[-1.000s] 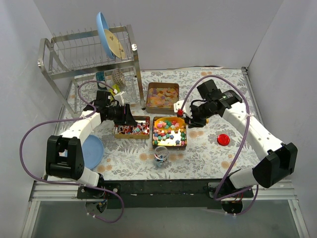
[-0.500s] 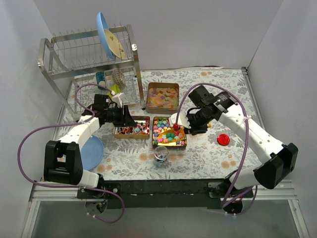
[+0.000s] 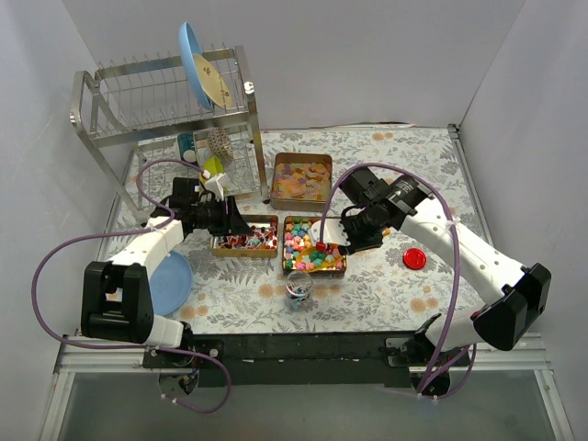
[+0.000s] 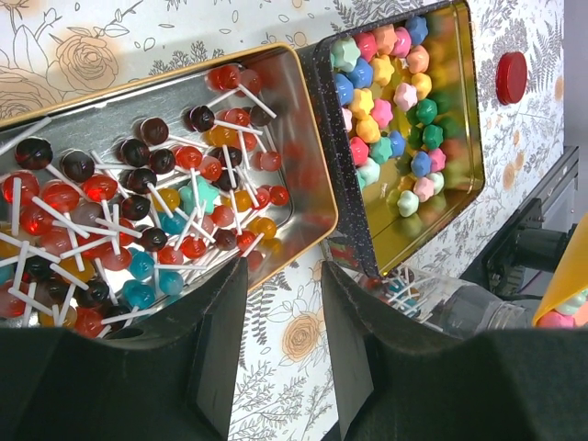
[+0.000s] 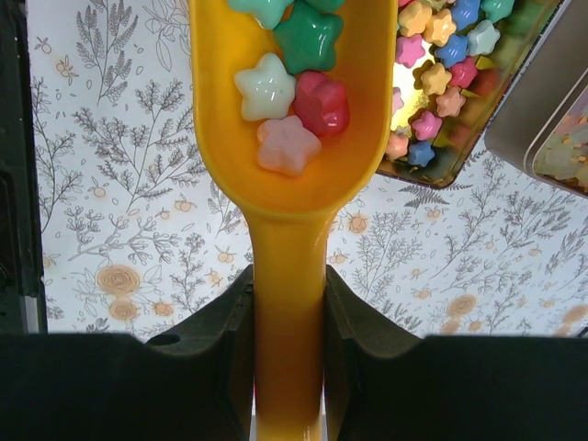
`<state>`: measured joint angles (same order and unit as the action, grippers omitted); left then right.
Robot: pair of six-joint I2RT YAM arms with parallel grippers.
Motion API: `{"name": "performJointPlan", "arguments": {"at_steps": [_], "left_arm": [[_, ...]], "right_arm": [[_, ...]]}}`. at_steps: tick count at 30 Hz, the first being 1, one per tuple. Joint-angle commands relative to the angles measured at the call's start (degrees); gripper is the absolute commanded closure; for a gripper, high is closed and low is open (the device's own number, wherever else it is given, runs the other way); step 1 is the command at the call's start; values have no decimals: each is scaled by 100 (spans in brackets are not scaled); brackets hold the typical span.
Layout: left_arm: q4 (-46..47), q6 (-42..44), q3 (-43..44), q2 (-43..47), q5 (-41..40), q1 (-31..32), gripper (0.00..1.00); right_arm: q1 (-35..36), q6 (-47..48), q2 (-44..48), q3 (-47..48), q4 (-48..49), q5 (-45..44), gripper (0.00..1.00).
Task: Pack the candies
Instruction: Place the fake candies in the packing bottle.
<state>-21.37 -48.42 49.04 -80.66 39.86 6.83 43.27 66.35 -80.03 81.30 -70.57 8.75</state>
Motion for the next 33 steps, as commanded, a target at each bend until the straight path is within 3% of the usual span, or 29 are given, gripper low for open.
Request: {"name": "performJointPlan", "arguments": {"at_steps": [1,16,33], "left_arm": [[176,-53,45,244,119,-59,62],[247,-141,-87,358,145,-164,62],[335,-220,-201,429,216,-287,61]], "right_arm": [[155,98,93,150,-115,-242,99],[666,-218,-135,237,-230,-1235,99],[973,-96,-57,334,-282,-1728,99]]}}
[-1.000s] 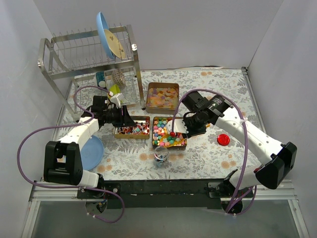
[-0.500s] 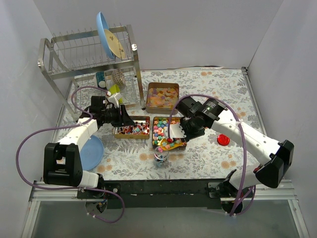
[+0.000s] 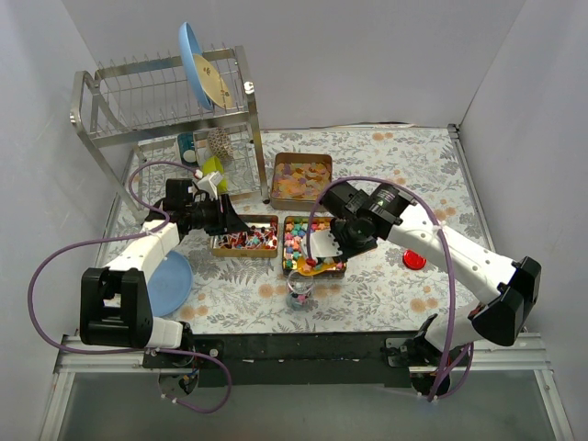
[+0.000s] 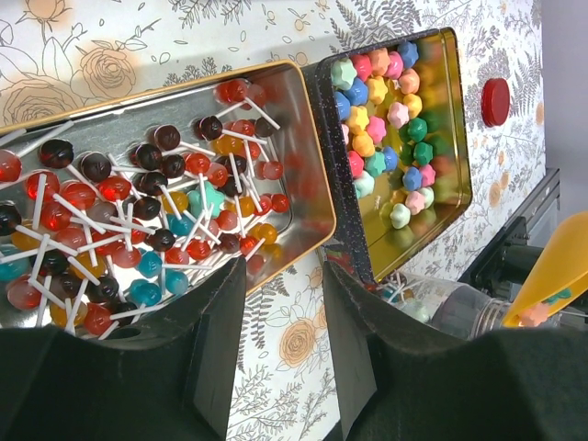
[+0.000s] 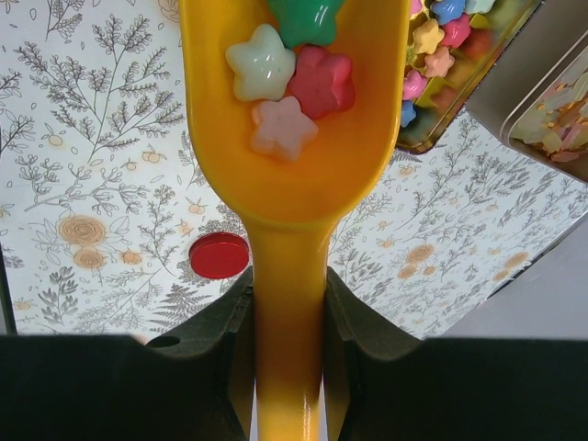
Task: Pack the candies
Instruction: Place the fake candies in the packing bottle.
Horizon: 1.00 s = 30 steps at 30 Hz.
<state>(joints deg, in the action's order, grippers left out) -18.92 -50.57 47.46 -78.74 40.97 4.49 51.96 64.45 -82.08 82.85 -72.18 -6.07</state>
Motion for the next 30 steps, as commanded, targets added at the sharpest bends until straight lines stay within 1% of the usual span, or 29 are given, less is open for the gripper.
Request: {"name": "performJointPlan", "arguments": {"at_steps": [1,30], "left_arm": [[99,-23,-53,236,104,-62,61],[336,-147,-229,342,218,-98,61]], "right_arm": [[138,129,158,179,-129,-333,99],[894,473,175,240,-253,-1617,99]]}}
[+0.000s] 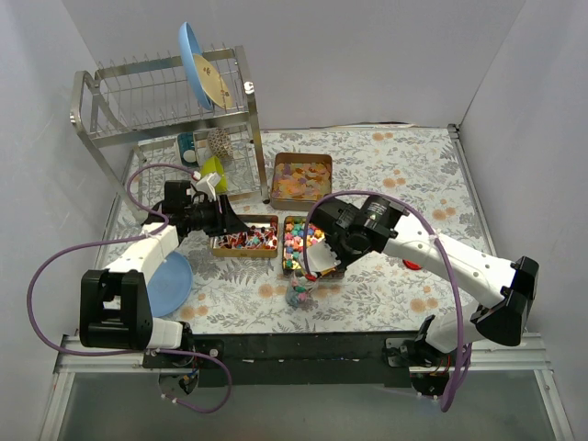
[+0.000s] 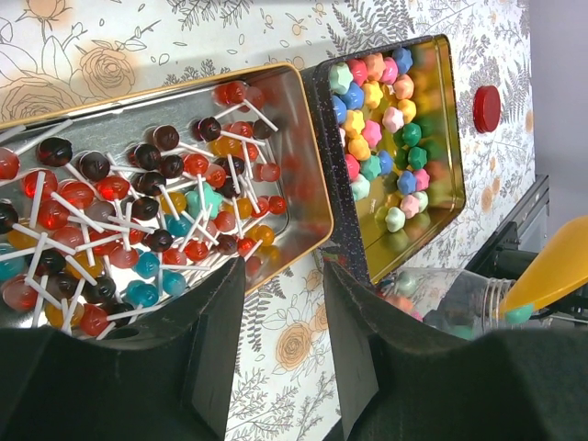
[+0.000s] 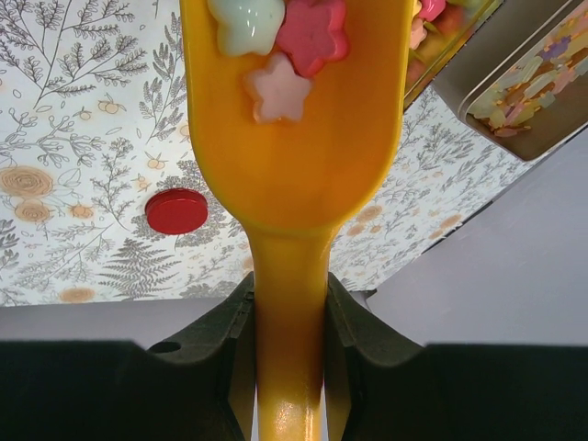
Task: Pack the candies
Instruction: Place the fake candies in the packing bottle.
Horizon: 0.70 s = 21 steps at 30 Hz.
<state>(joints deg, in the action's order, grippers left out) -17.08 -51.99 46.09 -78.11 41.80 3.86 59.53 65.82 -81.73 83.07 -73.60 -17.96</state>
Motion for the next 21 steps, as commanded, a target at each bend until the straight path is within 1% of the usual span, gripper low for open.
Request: {"name": "performJointPlan", "arguments": {"at_steps": [1,21], "left_arm": [[161,-13,-100,278,144,-34,61],[284,-136,-240,472,188,-43,60]], "right_arm": [[155,326,140,236,-110,-463,99],[604,493,175,421,-110,-990,99]]}}
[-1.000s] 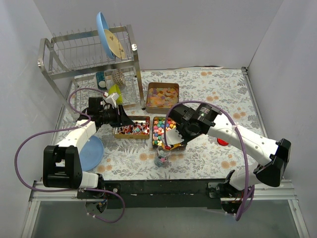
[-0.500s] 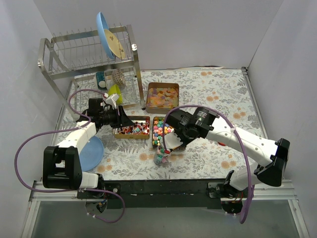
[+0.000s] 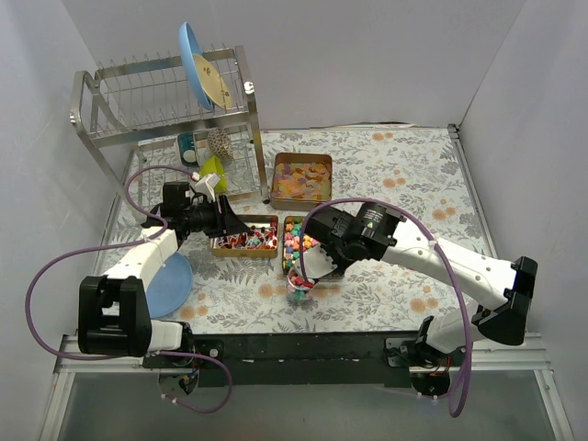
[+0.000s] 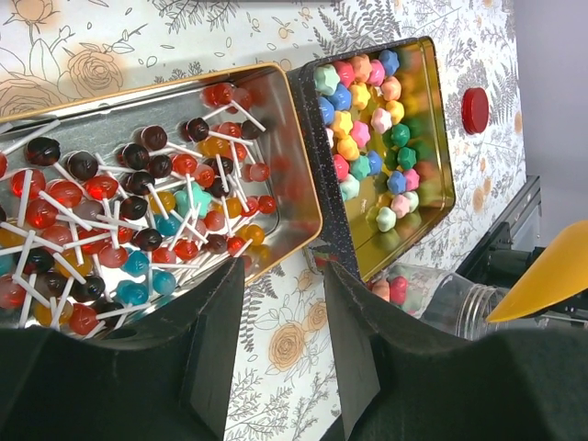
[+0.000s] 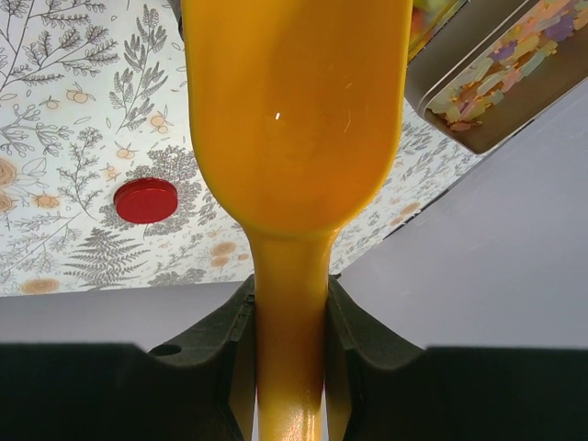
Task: Pack the candies
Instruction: Place the fake candies in the packing bottle, then adjust the spatula.
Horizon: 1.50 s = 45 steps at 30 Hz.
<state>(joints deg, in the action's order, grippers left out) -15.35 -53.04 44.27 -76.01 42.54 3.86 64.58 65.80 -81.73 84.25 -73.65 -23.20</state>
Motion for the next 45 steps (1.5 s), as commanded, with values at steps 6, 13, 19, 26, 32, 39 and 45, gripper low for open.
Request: {"name": "performJointPlan", "arguments": {"at_steps": [6,13,19,26,32,39,45], "left_arm": [[129,-102,81,209,342,-43,72],[383,-540,371,306,2107,-8,100],[700,-1147,530,210,2750,246,100],[709,-1086,600,-159,2645,528,100],[701,-1033,793,-494,2312,546,100],[-98,-410,1189,-108,1891,511,100],[-433,-356,593,-19,1161,502,100]], "right_arm": [[99,206,97,847,-89,-160,99],[-567,-646,-88,242,385,456,99],[-1052,-1350,-877,705,623,1106,99],[-1061,-1482,-1766,2524,387,1818,99],[-1035,-1350,-1891,3529,25,2829,99],[-1446,-1289,-1135,1342,377,1917,99],[-1869,-1210,-844,173,518,1415,99]]}}
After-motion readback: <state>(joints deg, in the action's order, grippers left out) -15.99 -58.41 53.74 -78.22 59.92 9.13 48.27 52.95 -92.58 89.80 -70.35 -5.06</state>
